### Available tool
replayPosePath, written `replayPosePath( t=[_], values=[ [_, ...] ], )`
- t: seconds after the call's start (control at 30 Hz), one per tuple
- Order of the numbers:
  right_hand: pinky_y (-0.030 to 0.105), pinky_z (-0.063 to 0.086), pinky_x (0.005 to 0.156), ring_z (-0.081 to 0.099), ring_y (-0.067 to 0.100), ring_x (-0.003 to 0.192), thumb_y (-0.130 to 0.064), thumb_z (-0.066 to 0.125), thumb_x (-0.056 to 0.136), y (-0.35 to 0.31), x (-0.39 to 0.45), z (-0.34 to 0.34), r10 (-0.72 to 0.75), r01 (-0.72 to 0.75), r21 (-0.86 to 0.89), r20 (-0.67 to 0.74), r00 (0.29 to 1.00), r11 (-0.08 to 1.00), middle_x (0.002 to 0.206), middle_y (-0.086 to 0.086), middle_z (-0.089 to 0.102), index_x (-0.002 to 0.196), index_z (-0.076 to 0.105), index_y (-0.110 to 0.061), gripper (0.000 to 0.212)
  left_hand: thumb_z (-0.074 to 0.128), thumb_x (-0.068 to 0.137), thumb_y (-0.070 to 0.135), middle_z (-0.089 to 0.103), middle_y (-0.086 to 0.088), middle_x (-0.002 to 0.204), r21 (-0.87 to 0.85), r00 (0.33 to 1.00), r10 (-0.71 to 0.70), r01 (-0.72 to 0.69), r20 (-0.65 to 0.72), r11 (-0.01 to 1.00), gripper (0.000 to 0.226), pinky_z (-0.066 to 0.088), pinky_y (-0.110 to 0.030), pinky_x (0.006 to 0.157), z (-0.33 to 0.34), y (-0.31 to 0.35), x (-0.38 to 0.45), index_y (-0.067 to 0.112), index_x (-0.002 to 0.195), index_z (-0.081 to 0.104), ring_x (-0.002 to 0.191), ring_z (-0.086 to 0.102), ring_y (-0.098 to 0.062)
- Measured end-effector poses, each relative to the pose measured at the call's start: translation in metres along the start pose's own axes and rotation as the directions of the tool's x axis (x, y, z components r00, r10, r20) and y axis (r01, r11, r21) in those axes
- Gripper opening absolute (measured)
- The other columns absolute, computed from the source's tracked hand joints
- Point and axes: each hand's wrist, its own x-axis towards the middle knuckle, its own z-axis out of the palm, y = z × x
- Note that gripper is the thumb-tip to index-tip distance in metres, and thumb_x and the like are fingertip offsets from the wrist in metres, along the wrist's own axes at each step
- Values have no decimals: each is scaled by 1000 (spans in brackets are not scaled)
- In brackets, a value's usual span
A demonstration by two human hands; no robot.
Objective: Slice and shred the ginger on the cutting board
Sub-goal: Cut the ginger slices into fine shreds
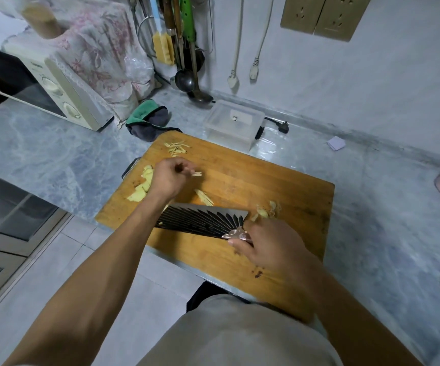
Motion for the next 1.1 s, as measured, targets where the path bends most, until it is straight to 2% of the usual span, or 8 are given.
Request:
replayPosePath(
  t=[0.17,0.3,0.4,0.6,0.7,0.8,0.9,1.1],
  values=[
    [27,34,54,47,8,56,-68,39,98,14,-4,-4,185,-188,219,33,982,957,62,-8,48,72,47,-25,50,72,88,4,70,5,81,-208,990,-7,-22,-140,978,22,56,-29,81,-23,14,4,24,80,71,80,67,-16],
    [29,38,56,46,7,49,-61,43,98,20,0,-5,354,-335,573,82,931,748,52,-8,45,59,43,-23,55,70,90,5,71,1,85,-363,955,-114,8,-273,932,10,57,-22,75,-32,24,-6,14,93,73,72,66,-6],
    [34,47,62,52,11,49,-61,35,101,19,10,-10,405,-372,729,142,903,575,51,-6,52,60,53,-20,61,70,90,7,73,-1,90,-371,956,-154,53,-249,927,11,57,-25,79,-25,18,-12,18,91,73,80,67,-11],
    [24,42,49,48,11,45,-63,34,102,6,35,-28,458,-387,871,223,861,304,56,0,53,72,58,-15,61,66,91,-1,71,5,88,-177,994,-106,101,-17,979,20,53,-23,84,2,-2,-15,18,85,71,87,65,-11],
    [24,43,49,48,10,44,-64,34,101,3,44,-29,460,-392,888,252,852,240,57,0,54,75,60,-15,62,62,91,-3,72,3,95,20,989,-18,15,149,1000,27,51,-25,93,15,-15,-11,22,87,71,92,64,-11],
    [26,43,50,47,11,44,-64,34,100,2,47,-23,460,-375,904,247,853,208,56,-1,53,73,58,-15,62,62,89,0,66,-2,124,242,913,166,-269,374,932,32,45,-26,103,22,-26,-6,20,112,71,112,60,-15],
    [26,42,50,47,11,44,-64,34,101,3,46,-18,469,-378,904,250,847,202,55,-1,53,71,57,-14,62,65,88,12,38,-4,152,486,785,146,-506,602,712,52,34,-38,114,22,-29,8,28,137,58,140,33,-25],
    [25,43,49,47,11,45,-62,34,101,6,43,-11,497,-389,895,241,833,218,57,2,54,75,60,-11,64,59,95,15,46,-3,141,460,664,142,-640,734,616,34,42,-28,96,18,-18,19,23,127,62,118,53,-23]
  ],
)
